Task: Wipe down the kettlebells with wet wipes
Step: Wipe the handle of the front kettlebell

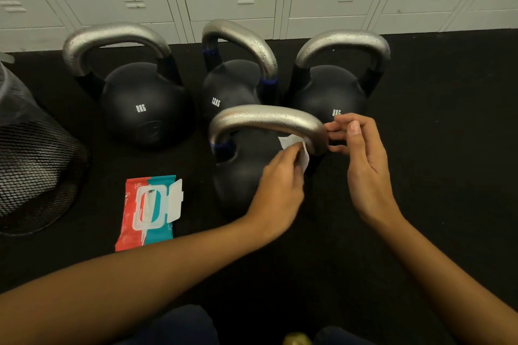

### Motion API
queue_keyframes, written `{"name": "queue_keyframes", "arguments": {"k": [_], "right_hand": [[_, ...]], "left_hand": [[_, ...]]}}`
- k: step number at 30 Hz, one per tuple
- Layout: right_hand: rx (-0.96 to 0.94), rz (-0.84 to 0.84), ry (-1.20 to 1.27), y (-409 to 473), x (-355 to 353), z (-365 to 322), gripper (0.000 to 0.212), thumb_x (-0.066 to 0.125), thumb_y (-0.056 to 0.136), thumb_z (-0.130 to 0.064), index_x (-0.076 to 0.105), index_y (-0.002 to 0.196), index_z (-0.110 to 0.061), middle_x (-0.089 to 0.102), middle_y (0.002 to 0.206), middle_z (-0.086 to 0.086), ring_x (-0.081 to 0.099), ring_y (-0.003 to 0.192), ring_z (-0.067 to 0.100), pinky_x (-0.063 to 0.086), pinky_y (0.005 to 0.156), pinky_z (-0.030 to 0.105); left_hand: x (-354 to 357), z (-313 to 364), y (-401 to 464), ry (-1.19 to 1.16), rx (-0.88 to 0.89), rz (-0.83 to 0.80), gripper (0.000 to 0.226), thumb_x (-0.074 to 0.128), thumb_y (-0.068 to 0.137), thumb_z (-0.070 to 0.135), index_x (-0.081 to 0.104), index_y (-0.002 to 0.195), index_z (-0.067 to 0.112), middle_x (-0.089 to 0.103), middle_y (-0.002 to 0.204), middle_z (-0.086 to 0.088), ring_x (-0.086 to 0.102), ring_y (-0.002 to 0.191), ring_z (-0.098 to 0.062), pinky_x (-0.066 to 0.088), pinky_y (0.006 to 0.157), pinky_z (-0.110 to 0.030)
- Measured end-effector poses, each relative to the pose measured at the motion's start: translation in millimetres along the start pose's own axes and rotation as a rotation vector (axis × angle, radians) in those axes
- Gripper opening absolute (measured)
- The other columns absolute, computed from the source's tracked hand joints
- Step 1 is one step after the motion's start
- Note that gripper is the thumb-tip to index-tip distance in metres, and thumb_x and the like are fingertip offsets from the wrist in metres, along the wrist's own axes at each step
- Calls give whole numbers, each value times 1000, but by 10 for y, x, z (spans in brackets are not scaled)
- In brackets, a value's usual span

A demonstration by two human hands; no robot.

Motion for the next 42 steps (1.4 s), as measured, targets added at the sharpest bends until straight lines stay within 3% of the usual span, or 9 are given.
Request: {"name": "queue_keyframes", "arguments": {"k": [4,12,17,21,30,33,36,38,42], "right_hand": [[-2,0,-17,13,-4,6,26,33,105,-31,56,116,-24,64,109,-8,63,108,12,53,87,29],[5,-9,-31,11,-4,13,25,33,104,-32,56,115,-27,63,111,-8,62,108,11,53,84,28],[9,-1,-16,16,2,21,26,34,104,-31,56,115,-25,63,108,-12,62,107,10,53,82,24],[11,8,-8,22,-3,37,27,34,105,-28,57,117,-20,64,107,-13,62,106,9,53,81,25],[28,-2,14,22,-13,47,25,34,107,-25,57,115,-21,64,107,-7,63,104,10,53,80,28],[30,-6,18,18,-20,45,25,34,107,-24,57,115,-21,64,107,-7,63,104,10,53,80,28],[25,-14,17,10,-28,54,25,35,106,-25,57,115,-22,64,108,-8,63,105,11,54,80,30],[22,-14,18,6,-33,58,24,35,106,-26,57,115,-23,64,108,-8,63,105,11,54,80,31],[22,-8,14,5,-23,64,24,36,105,-29,57,115,-25,64,109,-9,63,106,11,54,80,28]], "left_hand": [[-108,-56,144,98,72,-25,32,67,86,12,61,117,14,64,109,0,58,101,-10,50,87,-29],[-134,-65,303,639,267,44,40,76,73,40,65,106,20,68,106,2,53,106,-21,31,81,-32],[-277,-20,484,579,215,-83,38,74,72,47,67,104,28,66,109,5,52,112,-19,32,94,-35],[-350,-45,582,525,223,-238,42,74,72,48,68,105,22,67,104,2,55,103,-18,42,90,-39],[-380,-184,557,437,216,-178,21,70,80,40,72,98,29,70,94,7,58,98,-16,41,91,-45],[-413,-189,542,441,204,-128,22,64,87,35,71,106,29,70,98,5,58,103,-19,40,92,-43],[-333,-110,437,642,244,-129,28,57,90,35,64,116,28,64,117,2,48,121,-22,24,100,-39],[-203,-44,274,717,258,-159,45,54,90,44,53,129,22,54,134,-1,36,132,-17,17,99,-33],[-39,0,-39,693,258,-144,72,47,93,46,24,149,6,30,154,-7,20,143,-15,23,104,-32]]}}
Point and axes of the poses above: each hand's wrist, its own y-axis towards the middle knuckle, its own x-axis out of the palm, z = x × y, the point moved 2 cm from there along y, towards the middle knuckle
